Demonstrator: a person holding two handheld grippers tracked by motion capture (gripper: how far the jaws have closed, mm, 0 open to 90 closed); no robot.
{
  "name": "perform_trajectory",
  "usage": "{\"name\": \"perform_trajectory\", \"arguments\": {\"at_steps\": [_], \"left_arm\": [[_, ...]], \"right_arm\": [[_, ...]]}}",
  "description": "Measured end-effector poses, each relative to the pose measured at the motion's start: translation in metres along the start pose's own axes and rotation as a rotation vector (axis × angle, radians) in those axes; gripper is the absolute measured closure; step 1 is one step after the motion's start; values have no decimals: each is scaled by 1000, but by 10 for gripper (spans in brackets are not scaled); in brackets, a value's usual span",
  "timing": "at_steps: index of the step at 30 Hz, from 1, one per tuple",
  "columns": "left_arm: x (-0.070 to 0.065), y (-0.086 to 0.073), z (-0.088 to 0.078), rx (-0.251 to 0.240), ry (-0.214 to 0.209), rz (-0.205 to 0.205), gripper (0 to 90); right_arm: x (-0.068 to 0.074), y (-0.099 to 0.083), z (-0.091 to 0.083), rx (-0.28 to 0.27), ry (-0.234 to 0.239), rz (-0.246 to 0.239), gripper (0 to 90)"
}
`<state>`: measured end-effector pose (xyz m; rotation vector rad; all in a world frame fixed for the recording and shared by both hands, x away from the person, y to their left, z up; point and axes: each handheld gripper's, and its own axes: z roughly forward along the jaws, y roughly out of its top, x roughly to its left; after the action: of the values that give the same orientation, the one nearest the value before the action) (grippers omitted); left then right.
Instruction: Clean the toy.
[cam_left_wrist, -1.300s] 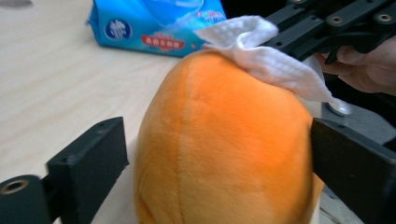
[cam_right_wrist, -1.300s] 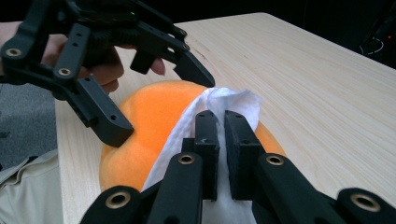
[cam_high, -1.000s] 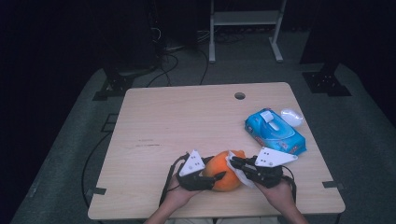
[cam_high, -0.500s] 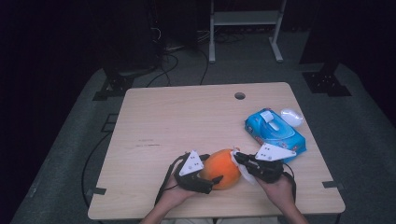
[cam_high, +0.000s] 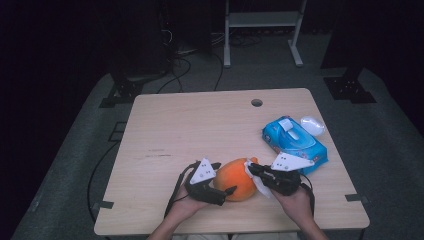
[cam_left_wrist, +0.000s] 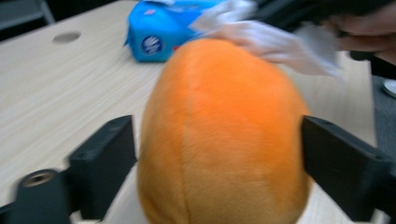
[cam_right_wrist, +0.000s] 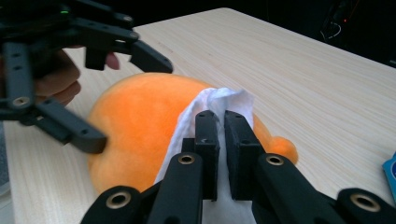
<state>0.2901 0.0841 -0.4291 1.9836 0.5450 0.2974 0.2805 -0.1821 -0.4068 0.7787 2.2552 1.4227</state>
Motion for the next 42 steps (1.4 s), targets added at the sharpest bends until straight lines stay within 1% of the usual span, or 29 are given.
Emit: {"name": "perform_trajectory", "arguments": {"at_steps": [1,2,3,5,6,7,8,9,10,12,13,15,16,17,19,21,22,23,25,27,29,31,32,33,34,36,39,41,42], "left_arm": [[2,-1,0,7,-26,-14,141],[2,-2,-1,6,-31,-4,208],[1,-1,-2,8,-22,26,251],[-4,1,-3,12,-18,92,326],[-6,1,-3,11,-15,121,347],[-10,2,-3,9,-11,160,359],[-13,2,-3,7,-5,179,371],[-14,2,-3,2,-4,189,378],[-14,2,-3,-5,-8,189,381],[-13,1,-2,-11,-13,198,381],[-14,1,-2,-12,-15,203,379],[-13,1,-2,-15,-21,206,365],[-13,1,-2,-17,-23,200,328],[-11,1,-2,-18,-17,162,285],[-5,1,-1,-17,-13,70,155],[-1,1,0,0,-36,17,141],[-1,0,0,3,-42,21,174],[-2,1,-1,3,-36,39,228],[-7,3,-2,-4,-25,76,289],[-12,5,-1,0,-16,121,308],[-19,6,1,6,-5,170,315],[-25,8,2,8,-1,210,319],[-27,8,2,14,7,234,319],[-27,8,2,6,6,226,319],[-26,8,2,0,1,218,321],[-27,8,2,-7,-3,225,325],[-29,9,3,-7,-4,242,324],[-30,10,5,-9,-6,240,323],[-30,10,5,-6,-8,242,319]], "right_arm": [[3,1,0,-2,1,-12,838],[9,2,1,-2,9,-21,837],[16,4,2,-3,16,-40,837],[32,7,6,-8,63,-79,837],[41,10,8,-6,72,-118,837],[46,12,9,-2,70,-150,838],[51,15,11,-1,65,-174,838],[50,17,11,-2,57,-174,839],[46,17,10,-7,57,-164,839],[36,15,7,-23,51,-116,839],[29,14,4,-31,33,-97,838],[20,12,0,-32,6,-82,839],[12,9,-3,-33,-15,-63,838],[10,8,-4,-29,-17,-50,839],[3,4,-5,-15,-29,-29,839],[4,2,-4,-11,-27,-25,838],[7,3,-4,-8,-24,-32,838],[11,5,-3,-3,-21,-44,838],[21,11,-2,-4,-5,-70,838],[30,14,2,-5,5,-97,838],[42,18,7,-2,29,-133,838],[53,21,12,0,62,-150,838],[56,22,14,3,67,-165,838],[59,23,15,8,55,-183,838],[57,24,14,8,47,-186,839],[44,24,8,-9,27,-149,839],[24,21,-1,-9,-43,-106,839],[16,17,-4,-16,-43,-67,839],[18,17,-4,-15,-41,-66,838]]}}
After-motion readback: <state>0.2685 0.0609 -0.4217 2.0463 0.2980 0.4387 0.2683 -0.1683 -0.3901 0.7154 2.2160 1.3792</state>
